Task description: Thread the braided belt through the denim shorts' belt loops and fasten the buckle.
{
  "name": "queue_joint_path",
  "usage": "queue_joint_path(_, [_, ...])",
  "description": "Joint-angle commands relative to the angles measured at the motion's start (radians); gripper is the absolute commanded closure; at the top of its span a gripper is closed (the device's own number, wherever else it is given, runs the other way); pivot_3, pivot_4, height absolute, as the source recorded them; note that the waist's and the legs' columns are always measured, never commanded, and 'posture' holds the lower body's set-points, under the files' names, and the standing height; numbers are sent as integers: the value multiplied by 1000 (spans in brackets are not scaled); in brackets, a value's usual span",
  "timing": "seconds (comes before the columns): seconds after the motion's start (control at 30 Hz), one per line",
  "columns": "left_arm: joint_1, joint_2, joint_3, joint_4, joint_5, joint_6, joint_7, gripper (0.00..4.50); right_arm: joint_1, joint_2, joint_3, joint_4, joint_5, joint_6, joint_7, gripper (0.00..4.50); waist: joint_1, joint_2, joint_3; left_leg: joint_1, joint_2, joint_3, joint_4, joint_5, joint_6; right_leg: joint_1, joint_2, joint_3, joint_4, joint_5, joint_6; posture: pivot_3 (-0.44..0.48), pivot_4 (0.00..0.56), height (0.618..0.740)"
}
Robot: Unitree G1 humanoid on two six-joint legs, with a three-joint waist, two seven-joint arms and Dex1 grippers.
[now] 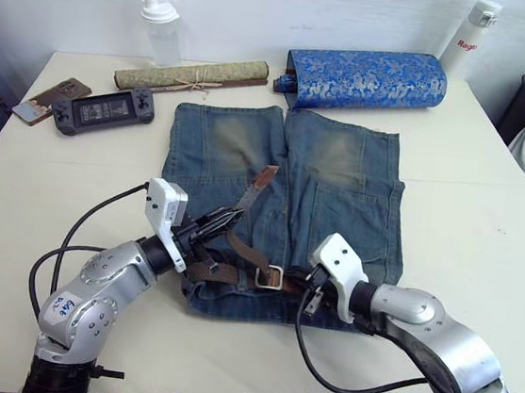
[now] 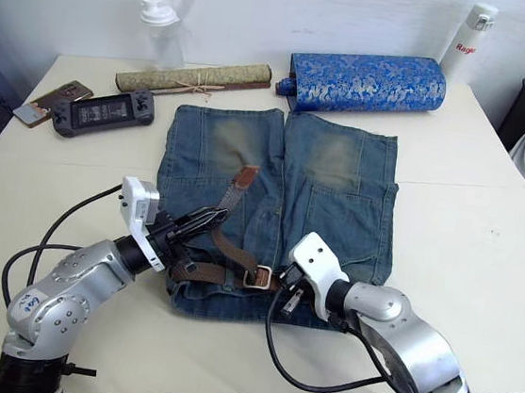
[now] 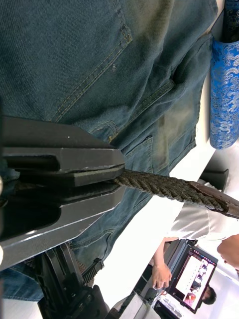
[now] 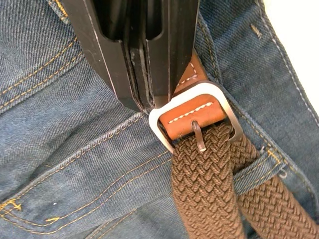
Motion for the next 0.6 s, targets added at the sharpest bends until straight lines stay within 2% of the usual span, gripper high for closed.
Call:
queue_joint_path(0.03, [-5,5,-6,-34,5,-12,-1,4500,-25,-6,71,-19,-35,-31,11,4484,-1,0,0,0,0,0,0,0,0,0,0,0,0,0,0,0,150,717])
queue_joint_path(0.17, [-2,4,-6,-30,11,-13,-2,4500,-59,-44,115,-12,-103,-65,17,4484,0,0,0,0,0,0,0,0,0,0,0,0,0,0,0,0,150,717])
queue_joint_path(0.37, [14,17,4,-37,8,-7,-10,4500,-46,-90,47,-46,-91,-44,35,4484,2,0,0,0,0,0,0,0,0,0,0,0,0,0,0,0,150,717])
queue_joint_path(0.6, [58,60,32,-55,-14,8,-21,4500,-64,-24,-38,-120,7,30,28,4484,2,0,0,0,1,0,0,0,0,0,-1,0,-1,0,0,0,150,717])
